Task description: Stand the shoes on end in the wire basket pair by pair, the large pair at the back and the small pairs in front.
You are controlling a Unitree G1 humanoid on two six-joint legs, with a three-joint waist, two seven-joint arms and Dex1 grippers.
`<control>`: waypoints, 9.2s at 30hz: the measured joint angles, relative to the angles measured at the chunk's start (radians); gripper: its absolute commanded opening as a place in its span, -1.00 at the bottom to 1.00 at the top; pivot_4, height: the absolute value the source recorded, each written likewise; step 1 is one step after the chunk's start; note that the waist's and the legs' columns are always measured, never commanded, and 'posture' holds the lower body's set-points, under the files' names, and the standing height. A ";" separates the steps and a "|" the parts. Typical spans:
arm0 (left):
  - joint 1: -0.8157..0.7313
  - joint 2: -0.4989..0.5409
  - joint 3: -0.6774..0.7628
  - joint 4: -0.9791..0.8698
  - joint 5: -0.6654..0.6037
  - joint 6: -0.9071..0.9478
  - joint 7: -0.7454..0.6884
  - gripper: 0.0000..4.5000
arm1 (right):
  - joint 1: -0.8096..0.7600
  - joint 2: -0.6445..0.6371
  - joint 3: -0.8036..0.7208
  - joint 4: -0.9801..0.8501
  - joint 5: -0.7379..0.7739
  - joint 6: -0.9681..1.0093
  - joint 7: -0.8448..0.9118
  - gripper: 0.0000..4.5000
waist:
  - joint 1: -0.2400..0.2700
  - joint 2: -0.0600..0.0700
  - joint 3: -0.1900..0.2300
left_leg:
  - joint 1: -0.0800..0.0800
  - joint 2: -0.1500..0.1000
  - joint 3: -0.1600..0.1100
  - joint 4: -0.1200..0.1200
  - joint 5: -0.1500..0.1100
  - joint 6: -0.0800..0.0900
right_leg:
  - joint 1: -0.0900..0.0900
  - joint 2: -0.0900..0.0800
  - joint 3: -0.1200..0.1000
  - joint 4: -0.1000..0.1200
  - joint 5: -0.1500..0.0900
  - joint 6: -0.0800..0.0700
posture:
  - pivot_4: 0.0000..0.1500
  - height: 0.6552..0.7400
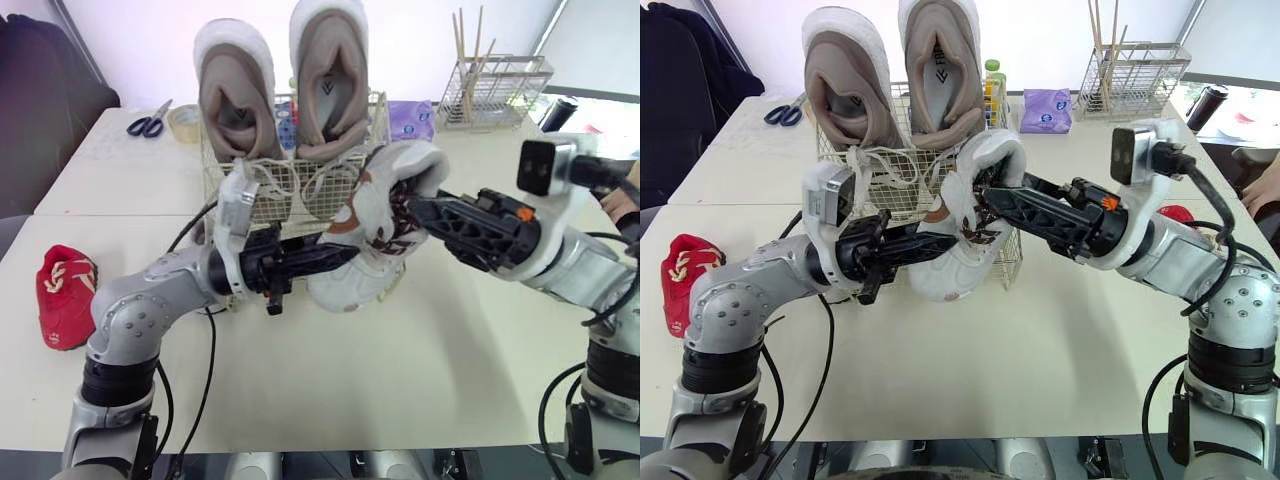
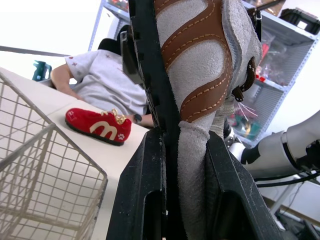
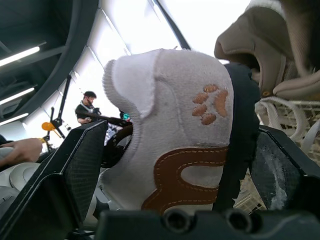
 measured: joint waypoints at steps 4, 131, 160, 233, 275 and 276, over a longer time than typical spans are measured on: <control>0.000 -0.001 0.000 0.000 0.000 -0.010 -0.008 -0.87 | -0.005 -0.001 0.003 0.005 0.009 -0.002 -0.018 -0.32 | 0.001 0.000 0.000 | 0.000 0.000 0.000 0.000 0.000 0.000 | 0.000 0.000 0.000 0.000 0.000 0.000 | 1.00 1.00; 0.269 0.460 0.312 -0.167 -0.052 -0.032 0.134 0.39 | -0.381 0.133 0.315 0.519 -1.206 -0.609 0.697 0.21 | -0.005 -0.001 0.000 | 0.002 0.001 0.003 -0.012 0.000 0.000 | -0.003 -0.002 0.003 -0.008 0.001 0.000 | 1.00 1.00; 0.257 0.442 0.281 -0.141 -0.010 -0.038 0.114 0.39 | -0.336 -0.090 0.197 0.240 -1.061 -0.383 0.697 0.90 | -0.002 -0.001 0.000 | 0.002 0.000 0.003 -0.012 0.000 0.000 | -0.003 -0.002 0.003 -0.008 0.001 0.000 | 1.00 1.00; -0.205 0.488 0.090 1.322 0.767 -0.130 -0.550 -0.95 | -0.400 -0.300 0.228 -0.071 -0.640 0.087 0.571 1.00 | -0.015 -0.006 -0.002 | -0.016 0.003 0.000 0.001 0.000 0.000 | -0.020 -0.003 -0.004 0.005 0.002 0.000 | 1.00 1.00; 0.082 0.143 0.126 -0.198 0.795 -0.513 0.324 -0.95 | -0.374 -0.350 0.152 0.206 -0.832 0.025 0.704 1.00 | 0.018 -0.008 -0.002 | -0.016 0.001 0.004 0.003 0.000 0.000 | -0.016 -0.006 -0.003 0.002 0.004 0.004 | 1.00 1.00; 0.080 0.136 0.119 -0.183 0.807 -0.534 0.323 -0.95 | -0.355 -0.364 0.145 0.168 -0.806 0.059 0.698 1.00 | 0.020 -0.008 -0.002 | -0.016 0.001 0.004 0.003 0.000 0.000 | -0.016 -0.006 -0.003 0.002 0.004 0.004 | 1.00 1.00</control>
